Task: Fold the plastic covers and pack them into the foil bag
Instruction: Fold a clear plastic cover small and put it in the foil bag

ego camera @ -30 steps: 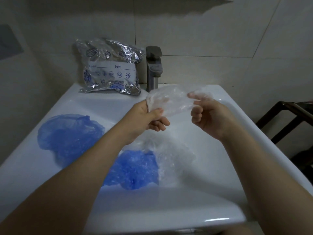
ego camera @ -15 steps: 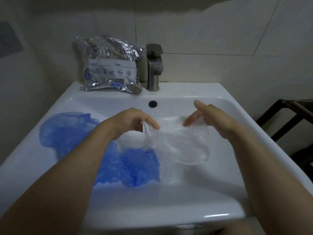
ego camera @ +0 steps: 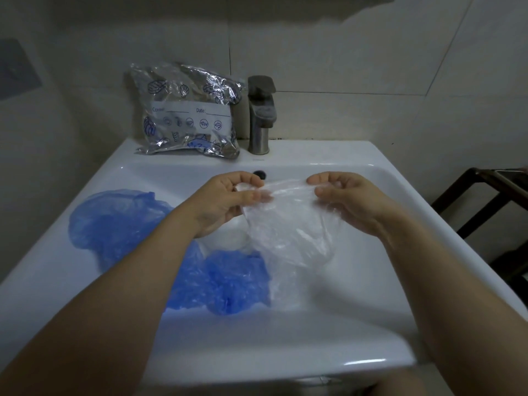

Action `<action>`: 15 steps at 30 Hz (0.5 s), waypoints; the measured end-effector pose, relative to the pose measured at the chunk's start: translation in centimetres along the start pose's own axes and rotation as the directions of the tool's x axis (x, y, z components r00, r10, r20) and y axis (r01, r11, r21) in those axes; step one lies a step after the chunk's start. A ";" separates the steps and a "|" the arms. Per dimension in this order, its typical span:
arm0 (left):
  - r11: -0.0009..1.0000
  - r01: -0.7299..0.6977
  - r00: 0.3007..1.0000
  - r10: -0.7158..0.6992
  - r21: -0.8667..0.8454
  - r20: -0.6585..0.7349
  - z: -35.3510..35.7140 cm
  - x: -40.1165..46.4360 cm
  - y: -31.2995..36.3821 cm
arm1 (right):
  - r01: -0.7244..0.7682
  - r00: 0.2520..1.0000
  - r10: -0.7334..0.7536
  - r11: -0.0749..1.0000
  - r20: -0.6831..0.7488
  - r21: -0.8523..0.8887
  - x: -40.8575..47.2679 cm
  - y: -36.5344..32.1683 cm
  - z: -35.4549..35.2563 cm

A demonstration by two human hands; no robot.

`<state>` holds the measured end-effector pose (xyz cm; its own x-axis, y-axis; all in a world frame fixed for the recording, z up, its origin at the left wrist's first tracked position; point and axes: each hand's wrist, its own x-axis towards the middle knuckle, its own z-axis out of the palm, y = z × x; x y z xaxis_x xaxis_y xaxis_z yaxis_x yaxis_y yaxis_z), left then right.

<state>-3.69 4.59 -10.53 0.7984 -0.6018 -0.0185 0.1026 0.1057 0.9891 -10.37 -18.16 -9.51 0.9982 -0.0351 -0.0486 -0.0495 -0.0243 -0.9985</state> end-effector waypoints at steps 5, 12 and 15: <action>0.999 0.000 1.000 0.000 -0.040 0.005 0.1 0.2 0.1 | 0.124 0.989 -0.141 0.945 -0.037 -0.304 -0.1 -0.2 0.2; 0.978 0.025 0.978 0.019 0.205 -0.209 1.2 0.8 -0.2 | 0.142 0.974 -0.216 0.816 -0.068 -0.560 0.2 0.1 -0.1; 0.954 0.023 0.966 0.056 0.299 -0.253 1.3 1.1 -0.5 | 0.143 0.975 -0.215 0.800 -0.055 -0.583 0.3 0.5 -0.7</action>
<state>-3.60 2.85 -10.84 0.9269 -0.3752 0.0008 -0.0612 -0.1491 0.9869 -10.08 -18.87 -9.97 0.9821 -0.0840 0.1684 0.0837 -0.6067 -0.7905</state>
